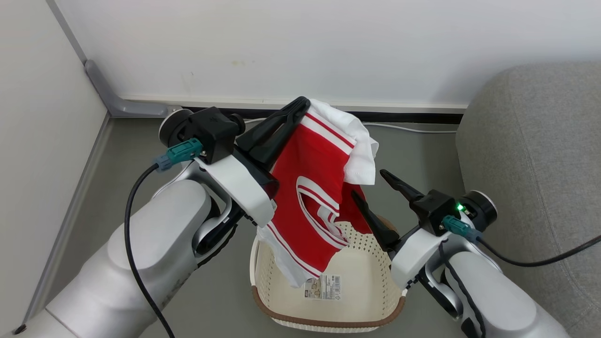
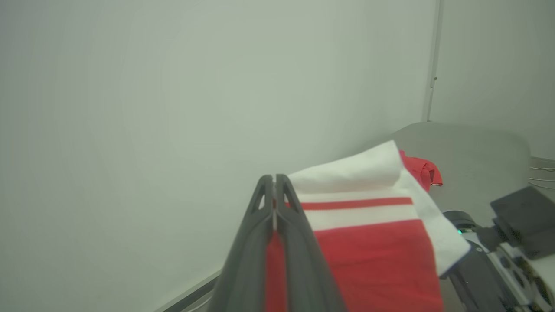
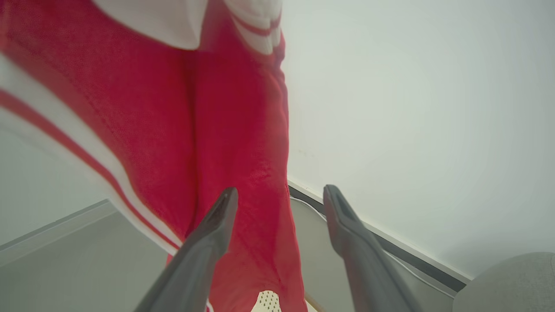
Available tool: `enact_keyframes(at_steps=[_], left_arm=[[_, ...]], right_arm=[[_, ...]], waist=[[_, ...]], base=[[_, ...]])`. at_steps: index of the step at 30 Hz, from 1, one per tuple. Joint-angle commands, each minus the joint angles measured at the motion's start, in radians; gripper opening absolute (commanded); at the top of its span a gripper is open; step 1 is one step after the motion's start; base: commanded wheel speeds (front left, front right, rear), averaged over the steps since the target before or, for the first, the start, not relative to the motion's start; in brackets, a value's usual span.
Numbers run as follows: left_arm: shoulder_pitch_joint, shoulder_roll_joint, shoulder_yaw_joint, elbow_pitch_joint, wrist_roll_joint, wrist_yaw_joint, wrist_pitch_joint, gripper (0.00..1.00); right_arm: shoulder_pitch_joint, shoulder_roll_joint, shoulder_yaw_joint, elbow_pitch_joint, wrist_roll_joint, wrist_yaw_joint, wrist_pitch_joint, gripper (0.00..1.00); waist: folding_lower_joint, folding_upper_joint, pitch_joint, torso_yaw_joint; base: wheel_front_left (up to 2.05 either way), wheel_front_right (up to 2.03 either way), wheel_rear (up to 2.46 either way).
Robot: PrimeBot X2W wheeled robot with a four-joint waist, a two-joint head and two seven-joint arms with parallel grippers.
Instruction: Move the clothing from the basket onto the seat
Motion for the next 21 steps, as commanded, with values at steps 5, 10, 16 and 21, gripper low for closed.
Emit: enact_keyframes(at_steps=[5,10,16,21], left_arm=[[-0.069,0.01,0.026,-0.03,0.0,-0.001,-0.01,0.0],[-0.075,-0.001,0.017,-0.039,0.001,-0.001,-0.01,0.0],[-0.082,-0.011,0.002,-0.051,0.003,-0.001,-0.01,0.0],[-0.084,-0.022,-0.01,-0.059,0.002,-0.001,-0.01,0.0]], right_arm=[[-0.107,-0.031,0.086,0.026,0.04,0.003,-0.01,1.0],[-0.183,-0.057,0.187,0.081,0.082,0.003,-0.01,1.0],[-0.299,-0.088,0.4,0.143,0.191,0.003,-0.01,1.0],[-0.395,-0.091,0.501,0.211,0.261,0.003,-0.01,1.0]], waist=[[0.0,0.0,0.01,0.011],[0.0,0.0,0.02,0.023],[0.0,0.0,0.032,0.042],[0.0,0.0,0.039,0.065]], base=[[0.0,0.0,0.0],[0.0,0.0,0.0],[0.0,0.0,0.0],[0.0,0.0,0.0]])
